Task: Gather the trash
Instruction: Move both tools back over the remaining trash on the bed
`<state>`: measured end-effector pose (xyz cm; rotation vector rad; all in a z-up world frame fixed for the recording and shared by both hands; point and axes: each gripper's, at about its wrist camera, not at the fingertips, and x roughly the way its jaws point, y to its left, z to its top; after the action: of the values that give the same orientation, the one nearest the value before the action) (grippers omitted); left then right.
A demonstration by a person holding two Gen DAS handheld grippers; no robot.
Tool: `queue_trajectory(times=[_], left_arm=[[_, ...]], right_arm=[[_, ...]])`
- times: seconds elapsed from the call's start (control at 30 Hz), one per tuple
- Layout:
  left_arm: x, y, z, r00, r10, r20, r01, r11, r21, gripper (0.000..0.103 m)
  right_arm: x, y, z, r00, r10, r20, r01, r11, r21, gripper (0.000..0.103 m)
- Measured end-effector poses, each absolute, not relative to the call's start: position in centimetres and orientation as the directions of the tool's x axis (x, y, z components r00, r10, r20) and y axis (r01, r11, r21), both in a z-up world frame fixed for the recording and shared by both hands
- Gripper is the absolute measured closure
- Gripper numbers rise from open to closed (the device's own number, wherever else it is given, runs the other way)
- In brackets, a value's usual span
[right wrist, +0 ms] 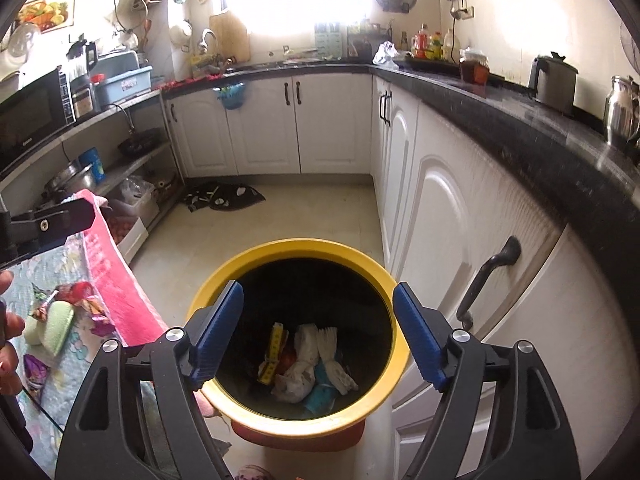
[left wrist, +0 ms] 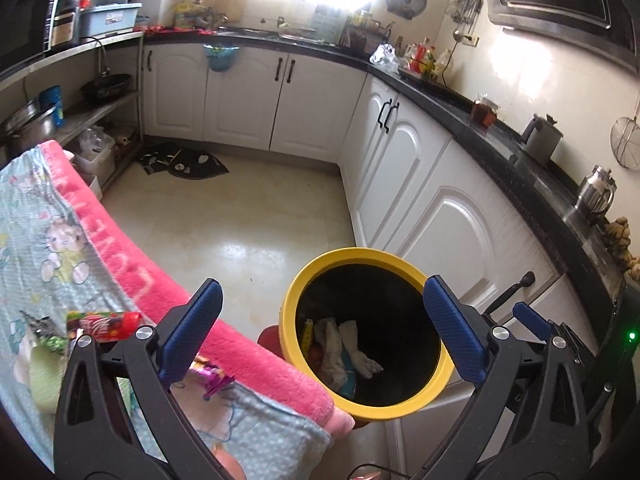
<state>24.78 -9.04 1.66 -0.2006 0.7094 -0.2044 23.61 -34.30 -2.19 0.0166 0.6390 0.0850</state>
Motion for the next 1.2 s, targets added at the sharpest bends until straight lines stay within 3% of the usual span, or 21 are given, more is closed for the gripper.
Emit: queue_trajectory(times=[0.5, 1.2], left_arm=[[20.6, -5.4, 4.2, 0.808, -0.21, -0.55, 0.07, 0.962, -0.265, 0.011], [16.4, 1.3, 5.2, 0.85, -0.111, -0.516, -0.046, 0.958, -0.282, 0.011]], right_arm=[[21.0, -32.3, 1.4, 0.843, 0.13, -0.522, -0.121, 0.991, 0.051, 0.022], [19.1, -27.2, 4.0, 0.846, 0.234, -0.48, -0.243, 0.969, 0.043, 0.021]])
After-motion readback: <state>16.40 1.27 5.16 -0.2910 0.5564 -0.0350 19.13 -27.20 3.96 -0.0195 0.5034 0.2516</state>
